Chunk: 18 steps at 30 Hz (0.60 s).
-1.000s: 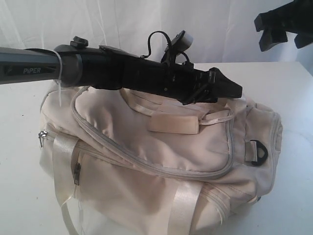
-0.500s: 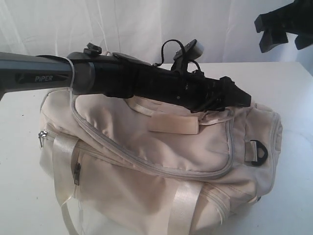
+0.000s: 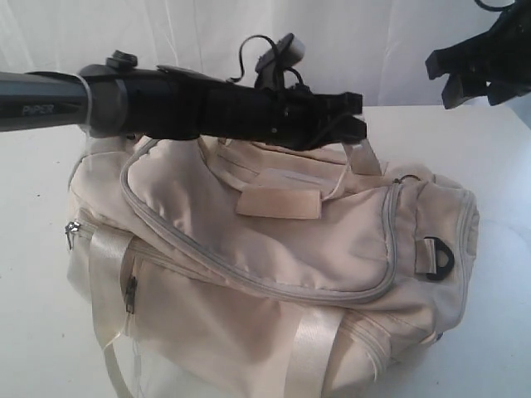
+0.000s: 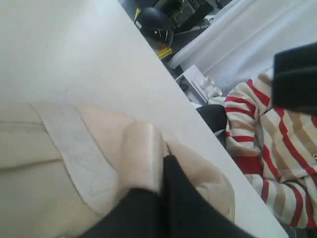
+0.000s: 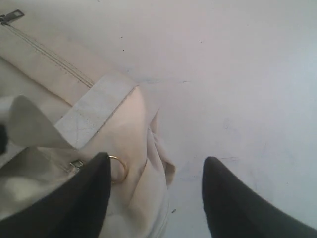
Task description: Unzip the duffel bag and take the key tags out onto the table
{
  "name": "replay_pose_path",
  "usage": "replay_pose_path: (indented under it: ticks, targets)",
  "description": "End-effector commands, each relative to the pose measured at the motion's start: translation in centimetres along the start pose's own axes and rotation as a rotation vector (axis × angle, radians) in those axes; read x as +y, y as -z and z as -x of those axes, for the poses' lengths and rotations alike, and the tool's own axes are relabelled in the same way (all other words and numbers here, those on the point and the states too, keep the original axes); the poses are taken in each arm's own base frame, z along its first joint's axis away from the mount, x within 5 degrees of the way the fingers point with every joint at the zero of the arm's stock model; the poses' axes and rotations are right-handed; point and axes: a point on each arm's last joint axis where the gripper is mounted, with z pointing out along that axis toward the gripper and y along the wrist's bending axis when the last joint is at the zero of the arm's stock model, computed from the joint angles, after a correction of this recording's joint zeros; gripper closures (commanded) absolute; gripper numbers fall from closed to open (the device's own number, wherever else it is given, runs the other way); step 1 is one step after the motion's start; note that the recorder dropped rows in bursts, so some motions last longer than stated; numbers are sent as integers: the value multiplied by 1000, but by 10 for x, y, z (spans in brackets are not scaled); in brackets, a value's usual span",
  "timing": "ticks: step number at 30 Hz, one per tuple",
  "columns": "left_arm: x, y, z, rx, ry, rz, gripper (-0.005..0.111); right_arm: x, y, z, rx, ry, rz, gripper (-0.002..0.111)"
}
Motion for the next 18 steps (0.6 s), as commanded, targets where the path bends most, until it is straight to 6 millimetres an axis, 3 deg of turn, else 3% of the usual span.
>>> replay_pose_path:
  ticks: [1,6,9,12,18]
  targets:
    - [-12,28,24,-40,-24,-70,107,2,-14,-6,-42,-56,40,60]
    - [-21,40,31,-30,-82,-86,107,15,-28,-10,-71,-61,190,60]
    - [-26,44,32,-18,-118,-87,107,21,-39,-11,-51,-61,267,53]
    - [-30,47,34,-21,-126,-93,107,23,-53,-15,3,-55,289,46]
    - [-29,47,32,-4,-155,-76,107,23,-66,-22,70,19,307,47]
